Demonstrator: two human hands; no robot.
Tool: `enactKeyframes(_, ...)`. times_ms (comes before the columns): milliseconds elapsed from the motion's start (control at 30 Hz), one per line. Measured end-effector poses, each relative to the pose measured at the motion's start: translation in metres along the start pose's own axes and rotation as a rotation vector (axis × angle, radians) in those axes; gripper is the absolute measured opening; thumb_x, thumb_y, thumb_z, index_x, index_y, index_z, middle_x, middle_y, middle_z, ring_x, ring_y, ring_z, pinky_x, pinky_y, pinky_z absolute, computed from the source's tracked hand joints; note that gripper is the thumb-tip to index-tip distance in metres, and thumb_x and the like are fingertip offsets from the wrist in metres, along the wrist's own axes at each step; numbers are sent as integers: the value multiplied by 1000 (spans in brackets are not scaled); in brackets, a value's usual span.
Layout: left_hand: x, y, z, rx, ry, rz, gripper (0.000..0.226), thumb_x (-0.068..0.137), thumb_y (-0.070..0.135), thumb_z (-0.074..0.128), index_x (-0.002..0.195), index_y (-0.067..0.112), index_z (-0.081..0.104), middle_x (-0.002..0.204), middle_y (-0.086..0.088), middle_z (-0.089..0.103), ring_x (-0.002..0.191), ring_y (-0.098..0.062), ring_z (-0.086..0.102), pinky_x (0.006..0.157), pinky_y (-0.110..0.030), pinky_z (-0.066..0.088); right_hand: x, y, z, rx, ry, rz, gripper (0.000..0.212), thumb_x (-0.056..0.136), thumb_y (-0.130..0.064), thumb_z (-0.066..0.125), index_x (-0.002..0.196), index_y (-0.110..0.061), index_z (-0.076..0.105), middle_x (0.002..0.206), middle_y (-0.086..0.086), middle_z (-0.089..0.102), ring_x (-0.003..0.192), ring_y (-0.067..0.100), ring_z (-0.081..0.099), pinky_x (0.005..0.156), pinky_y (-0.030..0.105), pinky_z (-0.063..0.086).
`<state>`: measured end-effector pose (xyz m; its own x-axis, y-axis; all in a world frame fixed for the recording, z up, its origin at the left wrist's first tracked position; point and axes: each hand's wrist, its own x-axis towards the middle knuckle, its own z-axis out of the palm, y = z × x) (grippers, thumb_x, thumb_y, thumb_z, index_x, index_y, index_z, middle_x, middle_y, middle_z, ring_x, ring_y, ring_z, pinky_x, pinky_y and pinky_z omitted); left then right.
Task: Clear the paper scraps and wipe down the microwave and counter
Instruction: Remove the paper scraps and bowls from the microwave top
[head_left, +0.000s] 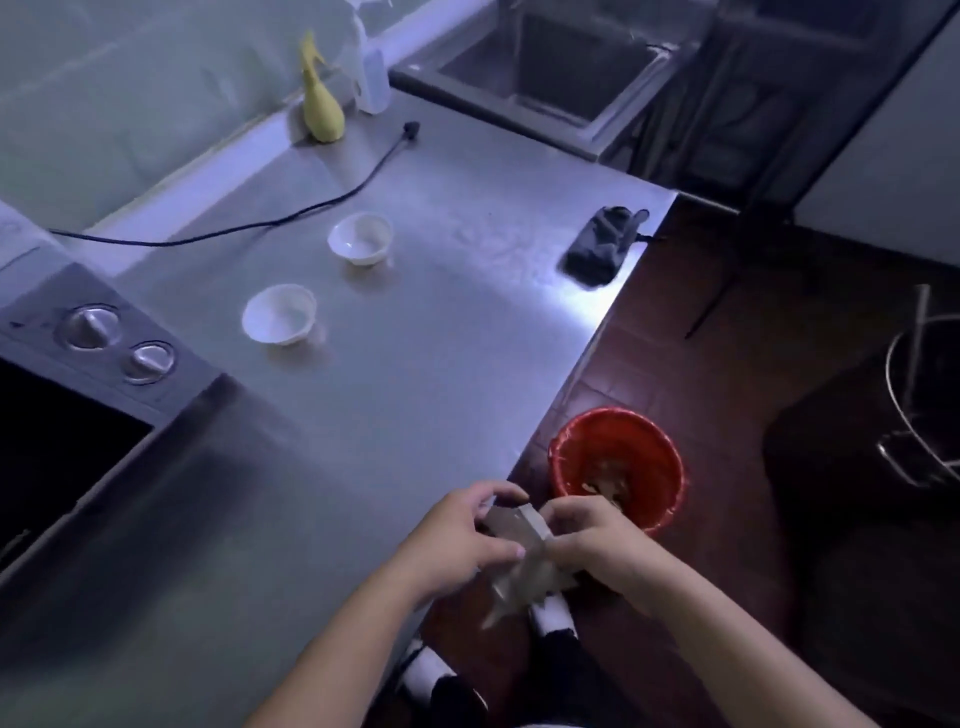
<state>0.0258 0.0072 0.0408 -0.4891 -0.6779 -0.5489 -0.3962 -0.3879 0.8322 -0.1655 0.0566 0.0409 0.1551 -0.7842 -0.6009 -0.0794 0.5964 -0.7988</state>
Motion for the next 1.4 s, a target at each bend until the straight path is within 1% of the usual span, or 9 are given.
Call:
enactKeyframes(233,100,-2,97,-49,210,-150,33,88,12,71,110,35,62,108,1,67,91,-10,65,76,-21,50,47,114,-123,379,399,385,11,82,7,61,82,-4,65,68,17,64,55,27,63,54,29,50)
enactKeyframes(400,137,-23,126,-78,194,-258,33,88,14,70,110,38,67,100,8,74,90,-6,70,85,-28,55,99,203,-192,612,579,695,9,82,6,54,89,1,59,73,16,61,54,23,58,59,34,53)
enactKeyframes(467,151,-33,132,-104,199,-286,33,88,12,68,109,37,67,97,9,75,85,-6,70,79,-23,55,128,224,-213,618,589,733,6,84,4,56,85,-2,57,67,11,61,42,17,56,46,28,49)
enactKeyframes(700,193,-67,137,-151,241,-380,32,89,6,63,109,31,68,94,2,75,84,-15,65,81,-31,52,221,264,-256,602,677,782,12,92,-3,56,103,-7,57,86,14,62,61,22,59,50,31,50)
enactKeyframes(833,205,-87,133,-152,255,-414,31,89,6,63,107,31,68,94,3,75,83,-17,63,82,-34,50,249,277,-263,720,653,742,48,96,-37,59,138,-20,47,123,14,53,114,32,59,94,46,52)
enactKeyframes(1033,196,-79,121,-200,258,-410,29,90,6,62,105,30,70,95,4,75,85,-13,66,82,-29,52,229,260,-247,527,707,685,34,98,-27,56,126,-7,60,114,12,64,96,27,66,72,38,52)
enactKeyframes(1133,180,-64,104,-240,248,-364,27,91,4,60,104,26,69,94,1,74,83,-13,63,73,-19,50,205,217,-223,382,708,536,27,98,-12,54,119,1,64,85,10,63,65,19,58,52,26,44)
enactKeyframes(1267,144,-41,74,-279,257,-281,21,94,7,62,99,26,69,92,3,71,81,-8,64,71,-18,50,157,127,-168,188,634,253,15,94,-8,58,100,-3,71,80,9,69,71,18,65,71,33,53)
enactKeyframes(1400,84,-25,38,-379,337,-192,22,94,4,61,100,23,69,96,-4,69,83,-12,62,70,-20,48,101,39,-96,34,502,1,14,90,-4,62,85,-13,71,76,6,73,67,12,68,67,28,53)
